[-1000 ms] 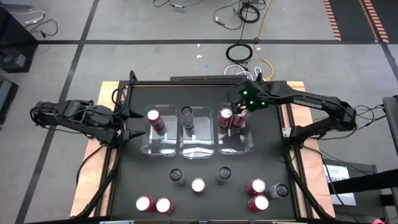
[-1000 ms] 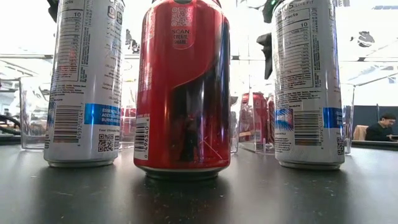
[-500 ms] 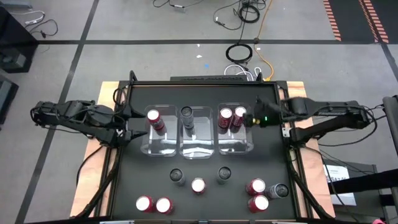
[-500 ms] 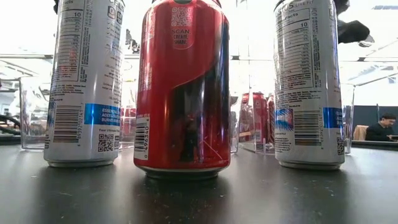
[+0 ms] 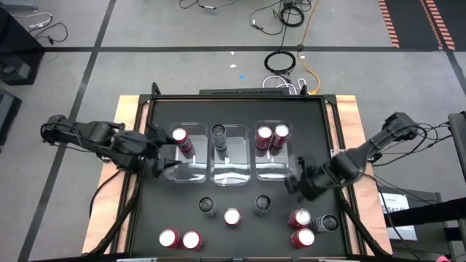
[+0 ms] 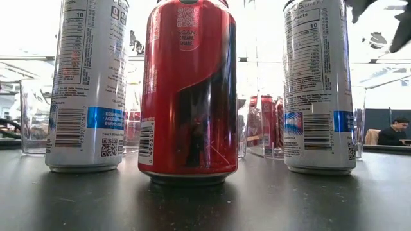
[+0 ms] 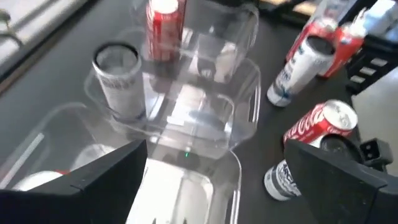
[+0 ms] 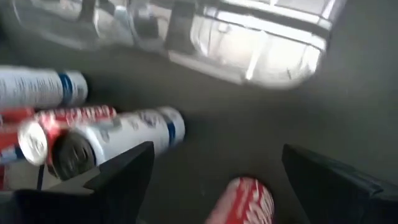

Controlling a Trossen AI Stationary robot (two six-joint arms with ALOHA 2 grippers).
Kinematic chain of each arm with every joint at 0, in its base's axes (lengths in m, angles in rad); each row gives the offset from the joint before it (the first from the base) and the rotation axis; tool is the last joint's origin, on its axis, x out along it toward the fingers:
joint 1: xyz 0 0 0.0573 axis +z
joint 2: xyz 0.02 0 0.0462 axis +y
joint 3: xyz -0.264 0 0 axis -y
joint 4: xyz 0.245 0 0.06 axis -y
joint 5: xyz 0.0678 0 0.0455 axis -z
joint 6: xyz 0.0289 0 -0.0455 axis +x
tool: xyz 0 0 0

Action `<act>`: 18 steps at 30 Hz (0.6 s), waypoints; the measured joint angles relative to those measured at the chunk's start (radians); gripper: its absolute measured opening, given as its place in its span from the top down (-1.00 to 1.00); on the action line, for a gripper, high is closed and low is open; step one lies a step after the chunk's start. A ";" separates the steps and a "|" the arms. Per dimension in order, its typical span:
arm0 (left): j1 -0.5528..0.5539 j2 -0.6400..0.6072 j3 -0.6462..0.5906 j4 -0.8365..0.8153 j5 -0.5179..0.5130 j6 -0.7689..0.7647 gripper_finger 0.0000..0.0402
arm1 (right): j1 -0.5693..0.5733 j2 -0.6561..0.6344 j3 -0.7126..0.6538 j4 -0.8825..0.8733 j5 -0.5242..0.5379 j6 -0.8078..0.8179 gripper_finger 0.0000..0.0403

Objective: Sort soda cans
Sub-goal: Put the right red soda can into the right transparent bin

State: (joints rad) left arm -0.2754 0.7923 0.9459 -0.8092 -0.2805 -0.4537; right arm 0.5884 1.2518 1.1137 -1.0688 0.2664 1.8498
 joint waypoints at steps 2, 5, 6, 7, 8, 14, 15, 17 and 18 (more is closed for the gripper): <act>-0.027 0.039 0.000 0.003 -0.013 -0.041 -0.94 | 0.047 0.002 0.000 0.000 -0.001 0.033 -0.72; -0.075 0.090 0.000 0.048 -0.018 -0.076 -0.94 | 0.109 0.002 0.000 0.000 -0.001 0.081 -0.72; -0.090 0.105 0.000 0.062 -0.024 -0.093 -0.94 | 0.129 0.002 0.000 0.000 -0.001 0.097 -0.72; -0.106 0.119 0.000 0.082 -0.037 -0.113 -0.94 | 0.147 0.003 0.000 0.000 -0.001 0.110 -0.72; -0.123 0.132 0.000 0.108 -0.050 -0.130 -0.94 | 0.164 0.005 0.000 0.000 -0.003 0.120 -0.72; -0.217 0.195 0.000 0.178 -0.125 -0.211 -0.94 | 0.234 0.054 0.042 -0.014 -0.010 0.158 -0.72; -0.230 0.203 0.000 0.181 -0.137 -0.231 -0.94 | 0.238 0.069 0.061 -0.026 -0.011 0.154 -0.72; -0.256 0.217 0.000 0.183 -0.163 -0.274 -0.94 | 0.247 0.108 0.107 -0.070 -0.011 0.144 -0.72; -0.268 0.224 0.000 0.183 -0.175 -0.293 -0.94 | 0.246 0.129 0.137 -0.095 -0.011 0.135 -0.72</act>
State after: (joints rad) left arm -0.5438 1.0163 0.9459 -0.6264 -0.4560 -0.7468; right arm 0.8349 1.3805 1.2507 -1.1641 0.2558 1.9852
